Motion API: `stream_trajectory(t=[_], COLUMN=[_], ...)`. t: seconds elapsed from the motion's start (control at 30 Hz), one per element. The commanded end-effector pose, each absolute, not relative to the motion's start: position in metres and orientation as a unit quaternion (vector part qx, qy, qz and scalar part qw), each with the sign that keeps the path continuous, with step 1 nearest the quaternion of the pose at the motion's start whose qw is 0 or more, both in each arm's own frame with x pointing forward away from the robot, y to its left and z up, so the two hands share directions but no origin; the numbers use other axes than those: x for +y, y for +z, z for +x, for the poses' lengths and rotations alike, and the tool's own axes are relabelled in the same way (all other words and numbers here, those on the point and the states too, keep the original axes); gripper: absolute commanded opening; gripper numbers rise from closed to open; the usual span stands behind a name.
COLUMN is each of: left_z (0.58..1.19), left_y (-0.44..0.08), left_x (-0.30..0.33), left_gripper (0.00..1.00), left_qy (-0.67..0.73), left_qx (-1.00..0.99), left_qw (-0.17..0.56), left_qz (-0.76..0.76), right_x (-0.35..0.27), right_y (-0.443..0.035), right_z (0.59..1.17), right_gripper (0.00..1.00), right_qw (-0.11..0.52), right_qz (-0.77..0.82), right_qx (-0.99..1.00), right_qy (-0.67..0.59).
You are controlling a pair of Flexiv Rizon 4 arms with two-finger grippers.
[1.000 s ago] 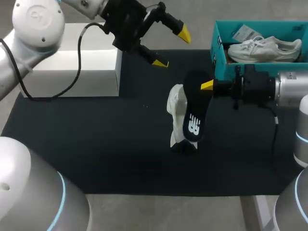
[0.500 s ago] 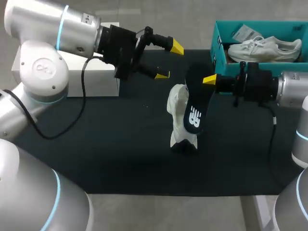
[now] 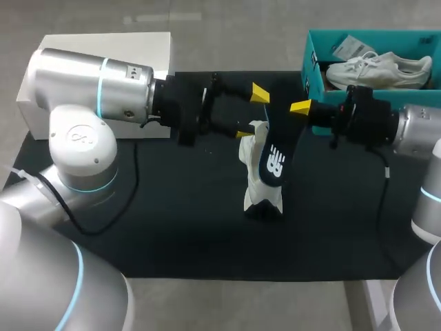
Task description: Take the shoe out of the shoebox, open the shoe tongue, remove and reinsert the insole, then place the shoe into the shoebox
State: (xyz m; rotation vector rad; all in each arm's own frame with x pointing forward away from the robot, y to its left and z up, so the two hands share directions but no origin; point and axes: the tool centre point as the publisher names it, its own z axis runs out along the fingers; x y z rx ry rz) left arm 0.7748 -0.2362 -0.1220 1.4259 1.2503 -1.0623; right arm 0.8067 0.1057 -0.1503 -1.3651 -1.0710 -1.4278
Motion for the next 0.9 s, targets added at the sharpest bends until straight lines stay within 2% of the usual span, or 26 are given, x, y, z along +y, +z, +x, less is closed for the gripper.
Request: stream_trajectory(t=[0.03,0.1,0.2,0.23,0.33,0.37,0.43,0.53,0.63,0.73,0.77,0.8,0.87,0.9], left_z=[0.785,0.786,0.788,0.788,0.792,0.792,0.792,0.793,0.793,0.793,0.793,0.793,0.793,0.793], left_y=[-0.132,-0.135,-0.138,-0.138,-0.139,-0.139,-0.139,-0.141,-0.144,-0.145,-0.146,-0.147,-0.148,-0.149], left_x=[-0.243,-0.246,-0.253,-0.255,-0.26,-0.261,-0.263,-0.265,-0.266,-0.265,-0.265,-0.265,-0.265,-0.265], left_gripper=[0.98,0.97,0.8,0.78,0.45,0.43,0.3,0.27,0.18,0.13,0.04,0.0,0.01,0.05], left_qy=[-0.439,-0.438,-0.439,-0.438,-0.436,-0.435,-0.435,-0.435,-0.434,-0.434,-0.433,-0.433,-0.432,-0.432], left_qx=[0.499,0.495,0.485,0.483,0.485,0.484,0.481,0.479,0.479,0.479,0.479,0.481,0.483,0.483], left_qw=[0.465,0.466,0.47,0.474,0.489,0.49,0.49,0.486,0.485,0.48,0.479,0.478,0.475,0.475], left_qz=[0.584,0.588,0.593,0.591,0.58,0.58,0.583,0.588,0.589,0.594,0.594,0.594,0.595,0.596], right_x=[0.109,0.111,0.115,0.116,0.116,0.116,0.117,0.118,0.118,0.118,0.118,0.118,0.118,0.118], right_y=[-0.149,-0.151,-0.156,-0.157,-0.158,-0.158,-0.156,-0.153,-0.152,-0.153,-0.153,-0.152,-0.151,-0.15], right_z=[0.802,0.799,0.797,0.797,0.796,0.795,0.795,0.794,0.793,0.792,0.792,0.792,0.791,0.79], right_gripper=[0.0,0.0,0.0,0.0,0.0,0.0,0.0,0.0,0.0,0.0,0.0,0.0,0.0,0.0], right_qw=[0.435,0.438,0.439,0.44,0.441,0.441,0.442,0.442,0.442,0.442,0.442,0.442,0.441,0.441], right_qz=[-0.546,-0.546,-0.551,-0.552,-0.552,-0.552,-0.551,-0.547,-0.545,-0.545,-0.546,-0.545,-0.544,-0.544], right_qx=[-0.434,-0.437,-0.447,-0.446,-0.445,-0.444,-0.444,-0.447,-0.449,-0.449,-0.448,-0.448,-0.449,-0.449], right_qy=[-0.57,-0.565,-0.551,-0.55,-0.55,-0.55,-0.552,-0.553,-0.553,-0.553,-0.553,-0.554,-0.555,-0.555])
